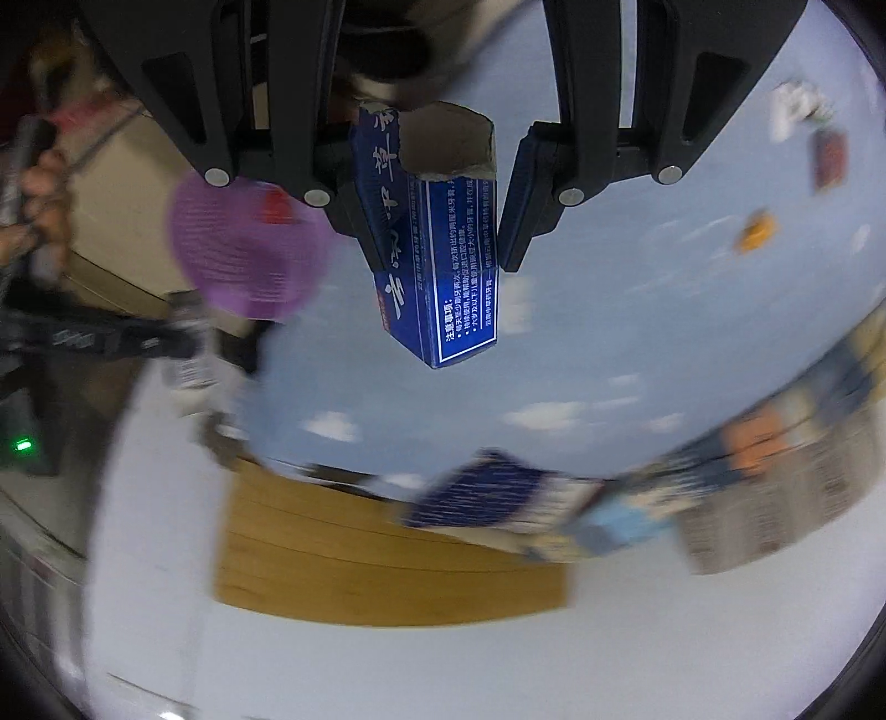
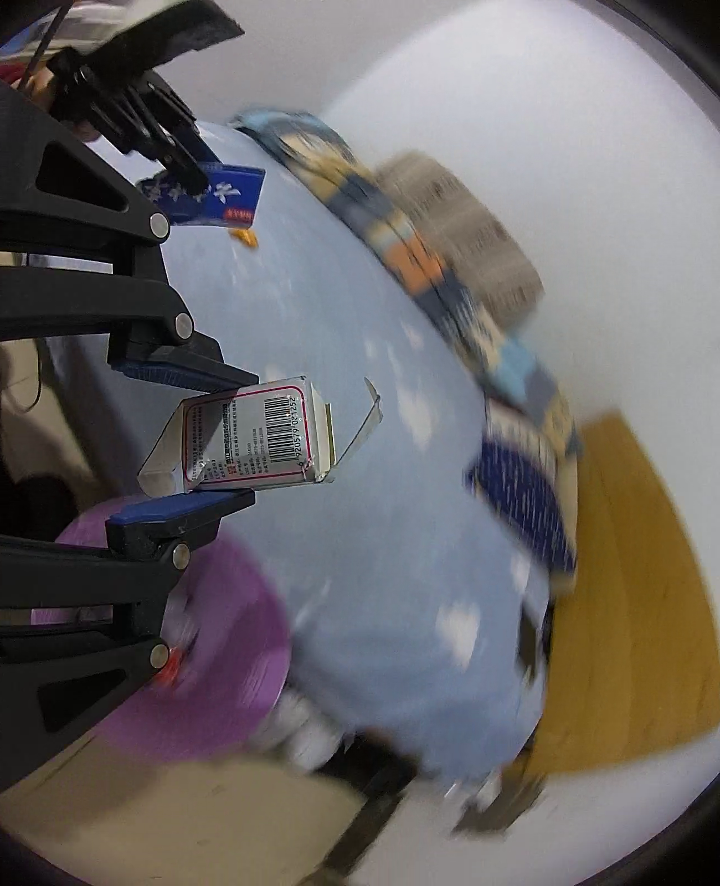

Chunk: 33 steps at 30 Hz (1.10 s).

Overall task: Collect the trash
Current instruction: 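Lift both held boxes and carry them toward the purple basket, then open both tools to drop the boxes into the basket, then move both open tools back over the bed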

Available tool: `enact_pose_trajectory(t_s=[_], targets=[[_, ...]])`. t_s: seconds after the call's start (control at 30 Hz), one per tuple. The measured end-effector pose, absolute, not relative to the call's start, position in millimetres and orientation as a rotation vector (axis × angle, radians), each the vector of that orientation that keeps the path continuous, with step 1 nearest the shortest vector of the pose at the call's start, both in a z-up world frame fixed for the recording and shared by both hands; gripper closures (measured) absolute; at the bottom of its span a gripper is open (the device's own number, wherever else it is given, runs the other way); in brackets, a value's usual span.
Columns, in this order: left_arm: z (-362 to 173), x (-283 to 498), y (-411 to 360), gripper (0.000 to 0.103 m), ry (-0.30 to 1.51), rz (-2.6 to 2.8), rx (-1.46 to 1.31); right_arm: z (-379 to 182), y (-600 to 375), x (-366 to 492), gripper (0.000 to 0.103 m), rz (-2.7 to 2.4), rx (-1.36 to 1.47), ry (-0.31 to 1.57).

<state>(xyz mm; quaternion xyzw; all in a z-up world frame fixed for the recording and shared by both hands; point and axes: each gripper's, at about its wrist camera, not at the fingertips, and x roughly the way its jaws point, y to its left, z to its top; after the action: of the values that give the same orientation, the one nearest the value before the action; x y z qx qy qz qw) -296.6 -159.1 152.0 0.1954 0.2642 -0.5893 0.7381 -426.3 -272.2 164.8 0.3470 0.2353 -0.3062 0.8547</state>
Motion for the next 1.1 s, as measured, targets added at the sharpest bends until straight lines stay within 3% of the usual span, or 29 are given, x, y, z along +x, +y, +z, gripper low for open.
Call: enact_pose_trajectory(t_s=[0.37,0.43,0.5,0.83,1.1], targets=[[127.2,-377.0,-278.6,0.059,0.686,-1.553,0.584,127.1,-322.8,-505.9,0.065,-0.753,0.896,0.437],[122.7,-378.0,-284.5,0.053,0.697,-1.534,0.594,118.8,-329.4,-508.6,0.056,-0.756,0.919,0.446],[122.0,-378.0,-284.9,0.053,0.707,-1.526,0.584,113.5,-333.3,-512.1,0.054,-0.767,0.937,0.444],[125.3,-320.0,-202.3,0.045,0.702,-1.35,0.49,121.8,-319.5,-487.4,0.054,-0.711,0.891,0.464],[120.3,-239.2,-100.0,0.045,0.767,-1.091,0.372,148.2,-270.8,-378.6,0.054,-0.494,0.756,0.558]])
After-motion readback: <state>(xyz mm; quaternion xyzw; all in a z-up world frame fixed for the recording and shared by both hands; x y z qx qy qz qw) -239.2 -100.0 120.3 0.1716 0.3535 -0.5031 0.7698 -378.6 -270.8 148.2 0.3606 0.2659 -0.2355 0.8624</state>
